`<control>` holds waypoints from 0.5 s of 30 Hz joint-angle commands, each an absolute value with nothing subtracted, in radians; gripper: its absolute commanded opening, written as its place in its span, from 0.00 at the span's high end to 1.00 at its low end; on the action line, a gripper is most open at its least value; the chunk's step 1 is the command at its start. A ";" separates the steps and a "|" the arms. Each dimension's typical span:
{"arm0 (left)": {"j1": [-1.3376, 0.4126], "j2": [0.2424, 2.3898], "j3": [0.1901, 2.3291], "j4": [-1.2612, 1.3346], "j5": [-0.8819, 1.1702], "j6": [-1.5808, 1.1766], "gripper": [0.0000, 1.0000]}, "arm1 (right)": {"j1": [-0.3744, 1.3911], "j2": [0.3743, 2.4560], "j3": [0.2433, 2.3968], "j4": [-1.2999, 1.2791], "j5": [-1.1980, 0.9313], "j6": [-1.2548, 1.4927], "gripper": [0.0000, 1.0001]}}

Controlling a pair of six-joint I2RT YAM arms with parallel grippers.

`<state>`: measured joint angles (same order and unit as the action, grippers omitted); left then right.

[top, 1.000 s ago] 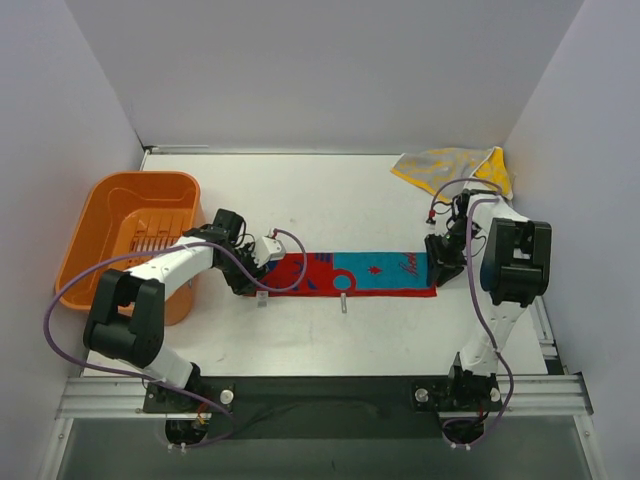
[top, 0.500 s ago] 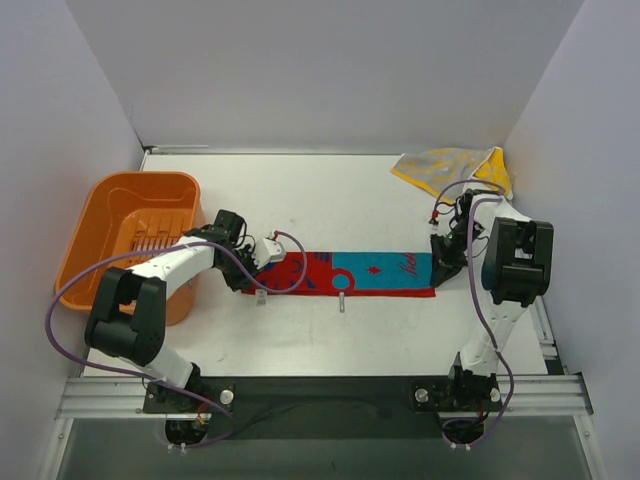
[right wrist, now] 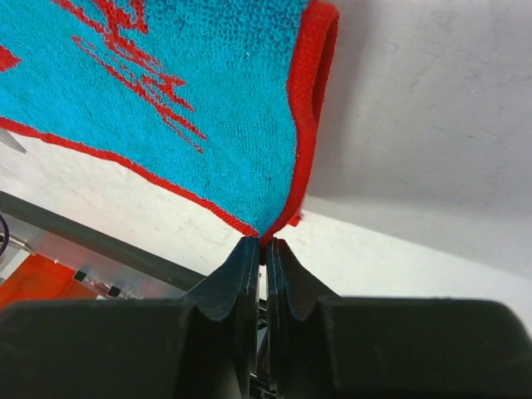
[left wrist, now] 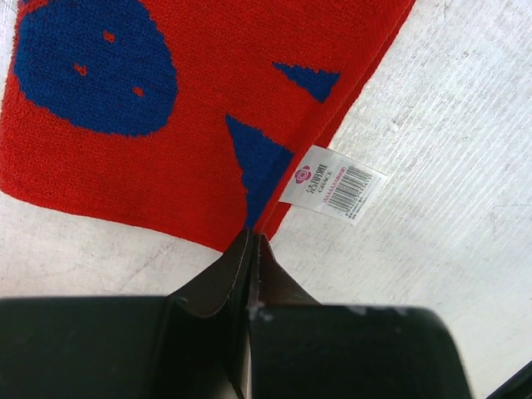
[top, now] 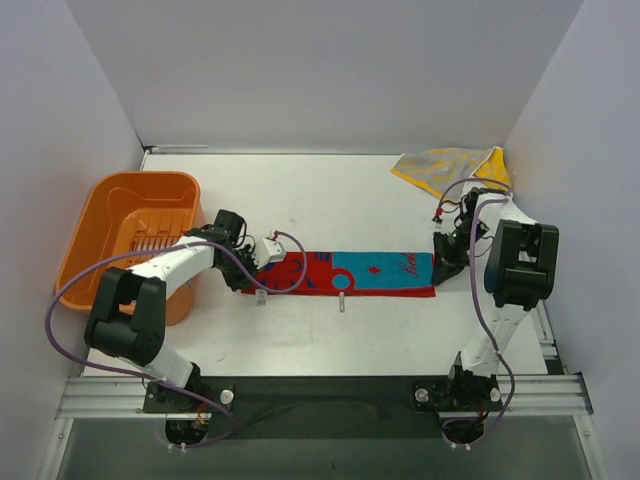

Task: Roll the towels
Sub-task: Fold the towel

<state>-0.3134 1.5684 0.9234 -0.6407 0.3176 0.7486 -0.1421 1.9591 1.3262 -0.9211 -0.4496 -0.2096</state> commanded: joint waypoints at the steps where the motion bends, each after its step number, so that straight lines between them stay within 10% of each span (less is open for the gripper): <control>1: -0.316 1.525 0.951 -0.657 0.341 0.775 1.00 | -0.153 1.917 1.348 -0.994 -0.476 -0.218 1.00; 15: -0.261 1.465 1.017 -0.686 0.365 0.755 1.00 | -0.176 1.852 1.335 -1.046 -0.581 -0.259 1.00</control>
